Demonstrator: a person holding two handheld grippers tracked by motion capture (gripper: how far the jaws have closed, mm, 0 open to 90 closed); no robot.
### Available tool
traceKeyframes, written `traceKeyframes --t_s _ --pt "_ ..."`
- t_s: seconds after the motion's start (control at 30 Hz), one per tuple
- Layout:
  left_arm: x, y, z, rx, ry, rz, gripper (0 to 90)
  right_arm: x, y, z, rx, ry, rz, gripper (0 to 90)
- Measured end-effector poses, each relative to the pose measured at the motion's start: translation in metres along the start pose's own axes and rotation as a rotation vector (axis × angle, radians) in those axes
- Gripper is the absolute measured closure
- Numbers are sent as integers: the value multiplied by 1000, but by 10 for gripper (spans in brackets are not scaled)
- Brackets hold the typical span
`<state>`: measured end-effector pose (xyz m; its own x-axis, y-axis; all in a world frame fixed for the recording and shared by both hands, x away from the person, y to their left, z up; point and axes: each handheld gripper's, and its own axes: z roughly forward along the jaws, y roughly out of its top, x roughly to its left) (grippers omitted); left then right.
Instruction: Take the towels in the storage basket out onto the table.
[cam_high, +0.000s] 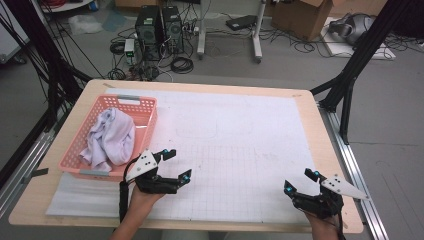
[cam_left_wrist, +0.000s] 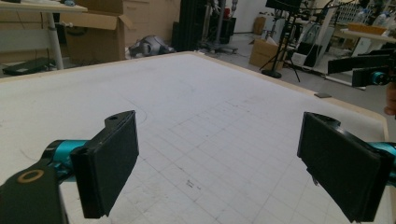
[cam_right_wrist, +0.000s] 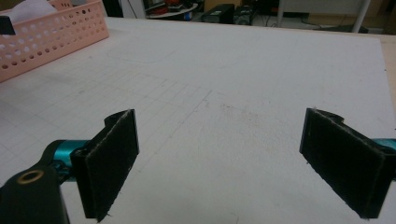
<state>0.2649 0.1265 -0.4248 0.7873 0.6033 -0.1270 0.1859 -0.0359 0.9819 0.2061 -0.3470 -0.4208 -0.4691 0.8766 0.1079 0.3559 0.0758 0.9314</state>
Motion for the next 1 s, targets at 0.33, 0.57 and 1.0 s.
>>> traceKeyframes --t_s 0.33,0.57,1.0 --pt "0 -1 2 11 -10 -4 131 -2 -2 2 28 7 17 104" --pt "-1 -1 3 17 -6 -2 132 -5 -3 2 34 33 41 104" --pt "-5 1 7 21 -24 11 132 -7 -4 -4 30 27 56 104"
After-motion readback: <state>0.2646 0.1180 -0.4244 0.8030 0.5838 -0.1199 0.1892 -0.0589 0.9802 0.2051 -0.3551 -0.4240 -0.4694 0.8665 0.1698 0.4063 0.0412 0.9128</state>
